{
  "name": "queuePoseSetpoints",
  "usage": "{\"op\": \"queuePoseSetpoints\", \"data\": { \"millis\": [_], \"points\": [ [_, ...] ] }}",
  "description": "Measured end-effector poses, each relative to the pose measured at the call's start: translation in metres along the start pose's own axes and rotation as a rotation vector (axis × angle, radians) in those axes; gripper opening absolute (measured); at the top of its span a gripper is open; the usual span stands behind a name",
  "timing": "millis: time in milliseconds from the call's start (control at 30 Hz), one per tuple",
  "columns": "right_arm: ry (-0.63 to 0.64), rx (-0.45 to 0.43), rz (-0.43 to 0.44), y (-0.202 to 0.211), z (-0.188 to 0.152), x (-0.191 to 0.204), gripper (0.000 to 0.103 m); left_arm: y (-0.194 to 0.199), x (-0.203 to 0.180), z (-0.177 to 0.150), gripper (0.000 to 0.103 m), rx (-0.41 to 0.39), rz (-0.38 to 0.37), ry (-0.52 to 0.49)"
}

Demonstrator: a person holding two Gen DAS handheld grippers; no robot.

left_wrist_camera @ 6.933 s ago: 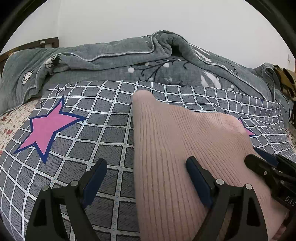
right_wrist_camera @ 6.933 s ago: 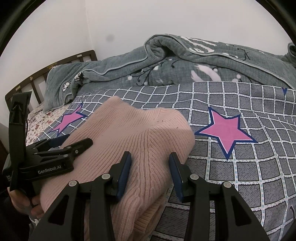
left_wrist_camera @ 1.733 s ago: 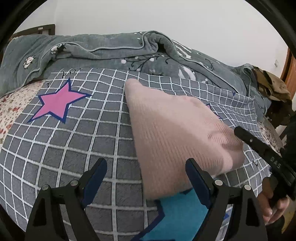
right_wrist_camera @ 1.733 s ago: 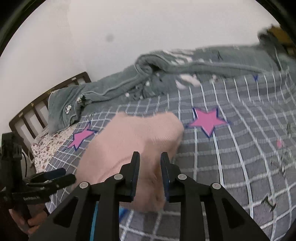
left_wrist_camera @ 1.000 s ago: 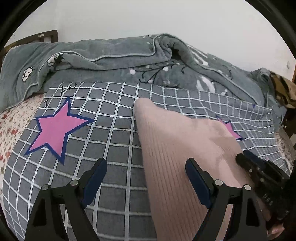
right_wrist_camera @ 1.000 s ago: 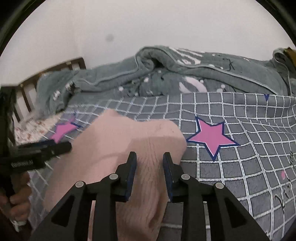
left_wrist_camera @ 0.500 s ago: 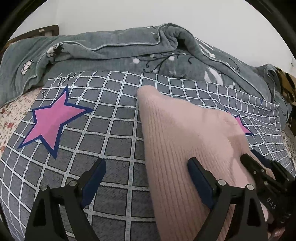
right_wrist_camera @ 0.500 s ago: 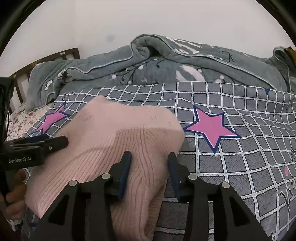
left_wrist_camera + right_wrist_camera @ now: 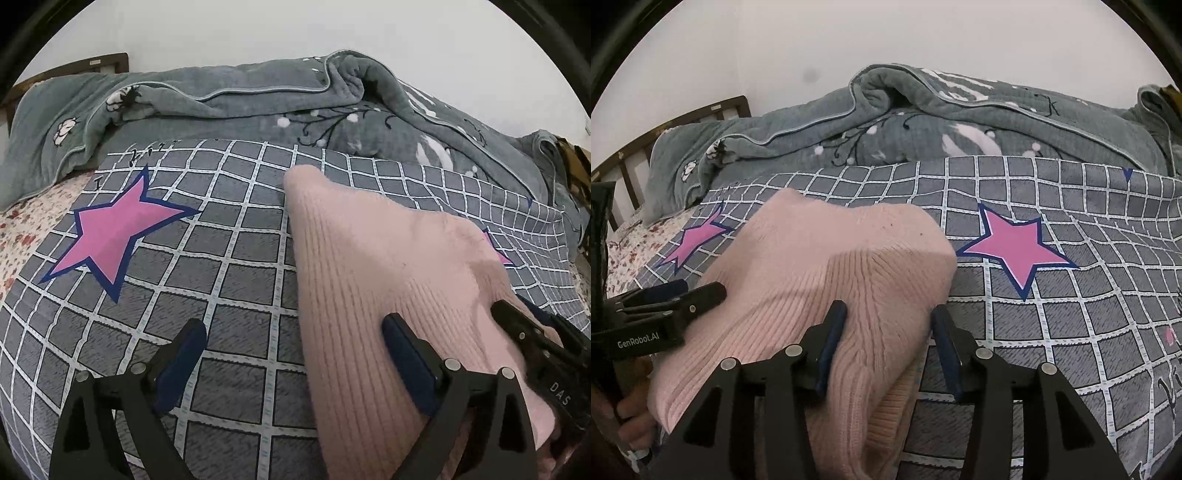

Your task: Fold small clothes

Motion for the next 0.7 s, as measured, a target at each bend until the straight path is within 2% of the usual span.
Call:
{"op": "queuePoseSetpoints", "data": {
  "millis": [367,567,700],
  "points": [
    [-0.009,0.001,0.002,0.001,-0.001,-0.001,0.046,-0.002,0.003,0.000,0.102,-0.009,-0.019,0.019],
    [-0.051,0.030,0.064,0.009,-0.004,-0.008,0.046,0.012,0.010,-0.005,0.099,0.004,-0.138,0.085],
    [-0.052,0.026,0.073,0.018,-0.012,-0.008,0.046,0.031,0.004,-0.018,0.098,-0.011,-0.150,0.049]
  ]
}}
Point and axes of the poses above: each gripper's, at about its wrist camera, not at the fingertips, and y roughly against the way its jaws point, x to its left, z to its top, the point moved 5 cm from there along -y, roughly the way its jaws point, and after that the axes turned 12 degrees about x, right-handed, at the moved point
